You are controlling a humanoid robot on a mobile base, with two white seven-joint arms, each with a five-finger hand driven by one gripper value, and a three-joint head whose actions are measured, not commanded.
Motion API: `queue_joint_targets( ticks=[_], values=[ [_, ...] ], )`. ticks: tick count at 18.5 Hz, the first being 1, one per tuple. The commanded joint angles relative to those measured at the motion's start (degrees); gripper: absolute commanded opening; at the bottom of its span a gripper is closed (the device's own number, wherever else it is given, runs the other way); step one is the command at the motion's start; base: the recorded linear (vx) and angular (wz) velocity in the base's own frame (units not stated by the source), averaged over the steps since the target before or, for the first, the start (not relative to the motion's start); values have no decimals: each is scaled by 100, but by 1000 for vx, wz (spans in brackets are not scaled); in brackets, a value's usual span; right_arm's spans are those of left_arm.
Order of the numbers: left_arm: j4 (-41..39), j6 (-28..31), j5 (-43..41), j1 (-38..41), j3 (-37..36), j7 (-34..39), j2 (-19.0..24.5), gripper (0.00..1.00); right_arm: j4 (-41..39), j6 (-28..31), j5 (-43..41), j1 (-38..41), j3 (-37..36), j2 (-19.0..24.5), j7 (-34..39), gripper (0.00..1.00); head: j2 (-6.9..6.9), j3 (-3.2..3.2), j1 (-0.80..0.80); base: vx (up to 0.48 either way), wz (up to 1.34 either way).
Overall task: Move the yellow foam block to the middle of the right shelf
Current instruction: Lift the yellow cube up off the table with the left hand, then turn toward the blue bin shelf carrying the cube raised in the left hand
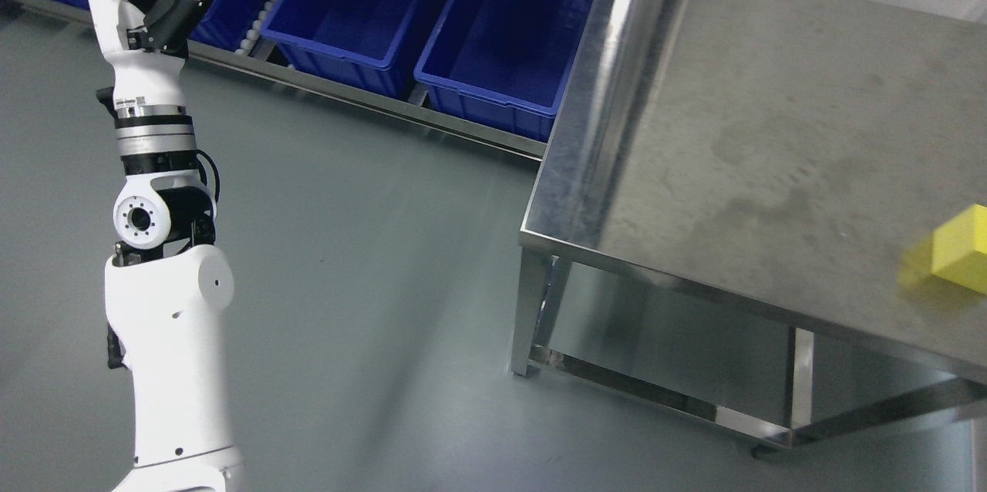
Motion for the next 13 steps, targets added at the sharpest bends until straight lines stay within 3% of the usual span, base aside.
queue_joint_targets(
  ticks=[1,13],
  values=[
    [-585,139,55,325,602,50,25,40,-100,-1,0,-9,0,-100,4,100,0,0,0,-42,641],
    [-752,438,55,588,909,6,25,40,-100,-1,0,-17,0,-100,4,100,0,0,0,24,425]
  ],
)
